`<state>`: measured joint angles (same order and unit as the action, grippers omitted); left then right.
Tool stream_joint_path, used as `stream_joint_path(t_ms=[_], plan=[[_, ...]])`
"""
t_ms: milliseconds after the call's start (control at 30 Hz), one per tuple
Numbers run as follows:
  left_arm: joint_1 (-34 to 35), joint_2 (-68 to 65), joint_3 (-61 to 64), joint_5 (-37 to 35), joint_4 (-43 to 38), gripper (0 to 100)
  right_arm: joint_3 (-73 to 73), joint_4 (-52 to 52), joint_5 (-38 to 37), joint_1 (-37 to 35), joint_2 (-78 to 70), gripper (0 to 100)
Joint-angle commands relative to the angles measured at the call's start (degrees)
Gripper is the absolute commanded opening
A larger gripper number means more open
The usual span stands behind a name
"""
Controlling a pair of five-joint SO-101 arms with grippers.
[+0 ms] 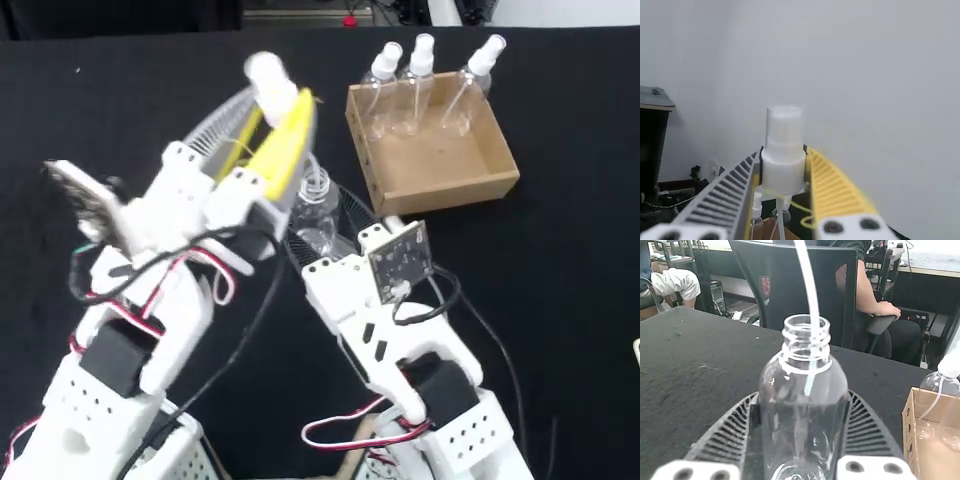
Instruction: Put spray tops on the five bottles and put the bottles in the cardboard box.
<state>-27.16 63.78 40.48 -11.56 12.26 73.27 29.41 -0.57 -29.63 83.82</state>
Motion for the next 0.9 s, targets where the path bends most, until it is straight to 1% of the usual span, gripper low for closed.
stream_joint_path(t_ms=[0,67,200,233,300,367,500,667,800,867], plan=[[-3.65,0.35,0.57,4.04,-0.09,3,-0.31,-1.67,0.35,-0.35,1.19,11.9],[-3.56,0.35,1.27,4.04,2.55,4,-0.22,-1.67,0.35,-0.35,1.19,11.9],[-3.56,0.88,0.92,3.69,10.11,17,-0.22,-1.67,0.35,-0.35,1.19,11.9],[-3.56,0.97,0.84,3.16,11.16,19,-0.22,-1.67,0.35,-0.35,1.19,11.9],[-3.3,0.97,0.13,1.49,11.87,19,-0.22,-1.67,0.35,-0.35,1.19,11.9],[-1.27,0.97,-0.31,0.79,11.6,19,-0.22,-1.67,0.35,-0.26,1.19,11.9],[1.19,0.97,-1.19,0.62,11.96,19,-0.22,-1.05,0.35,-0.26,1.19,11.9],[2.15,1.23,1.98,1.05,11.96,19,-0.22,-0.53,0.35,-0.35,1.19,11.9],[8.04,7.65,1.54,1.05,12.04,19,1.19,-2.37,0.7,-0.53,1.19,11.9],[12.18,13.1,0.57,1.05,14.33,20,2.95,-5.54,0.79,-0.7,1.1,11.9]])
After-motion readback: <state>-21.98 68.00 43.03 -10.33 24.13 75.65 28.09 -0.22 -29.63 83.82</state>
